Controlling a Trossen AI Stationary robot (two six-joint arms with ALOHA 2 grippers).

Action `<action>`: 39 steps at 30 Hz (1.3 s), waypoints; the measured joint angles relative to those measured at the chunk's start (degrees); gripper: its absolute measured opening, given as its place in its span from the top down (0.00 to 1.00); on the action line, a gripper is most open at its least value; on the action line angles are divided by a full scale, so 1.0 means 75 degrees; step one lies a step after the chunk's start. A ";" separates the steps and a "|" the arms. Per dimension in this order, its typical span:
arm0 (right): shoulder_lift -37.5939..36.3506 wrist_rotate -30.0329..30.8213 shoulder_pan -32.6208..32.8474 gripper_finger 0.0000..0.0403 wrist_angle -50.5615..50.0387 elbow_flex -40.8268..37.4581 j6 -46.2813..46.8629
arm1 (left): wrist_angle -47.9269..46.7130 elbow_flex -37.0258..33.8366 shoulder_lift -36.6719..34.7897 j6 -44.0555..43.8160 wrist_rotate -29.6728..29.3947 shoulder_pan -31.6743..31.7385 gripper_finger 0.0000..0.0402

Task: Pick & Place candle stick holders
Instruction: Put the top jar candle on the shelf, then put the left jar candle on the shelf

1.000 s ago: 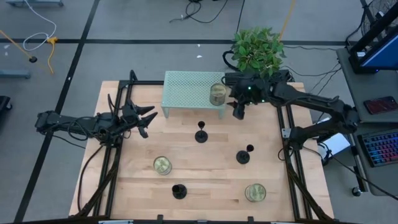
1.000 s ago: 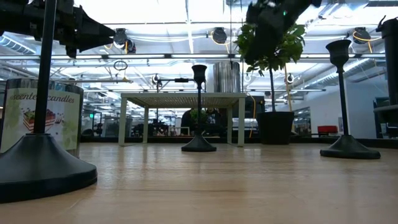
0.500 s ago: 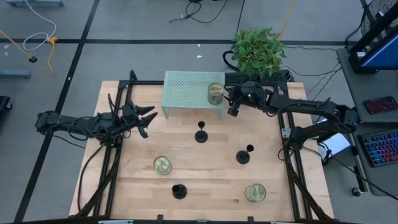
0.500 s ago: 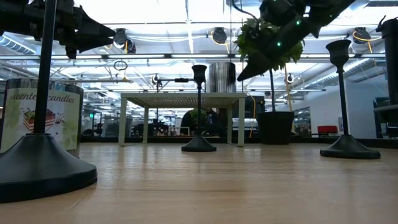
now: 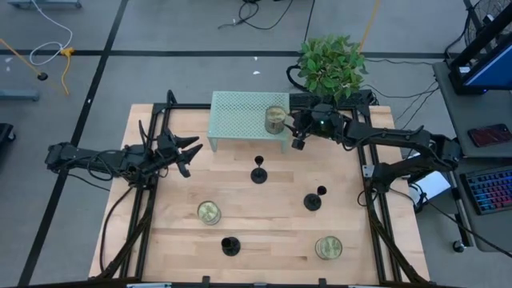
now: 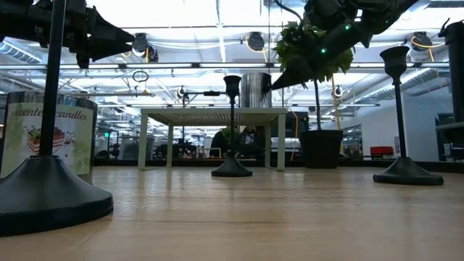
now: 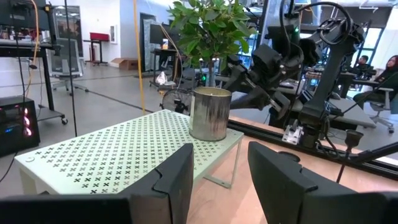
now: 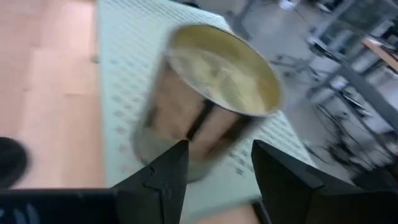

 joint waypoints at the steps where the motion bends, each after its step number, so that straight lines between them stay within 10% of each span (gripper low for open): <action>1: 0.0013 -0.0090 0.0009 0.58 -0.0013 0.0000 0.0000 | 0.0000 0.0000 0.0002 0.0001 0.0016 0.0000 0.61; 10: -0.0397 0.1085 0.0472 0.58 -0.0528 0.0000 -0.0174 | 0.0555 0.0000 0.0134 -0.0006 0.2470 -0.0225 0.61; 21: -0.1143 0.1078 0.2167 0.58 -0.0844 0.0000 0.0831 | 0.1041 0.0552 0.1992 0.0495 0.3072 -0.1546 0.61; 31: -0.1137 0.1081 0.3203 0.58 -0.0851 0.0000 0.1226 | -0.3315 0.3112 0.4409 -0.1563 0.2885 -0.2773 0.61; 39: -0.1137 0.1092 0.3712 0.58 -0.0848 -0.0067 0.1201 | -0.4480 0.3494 0.5975 -0.3688 0.3230 -0.3268 0.61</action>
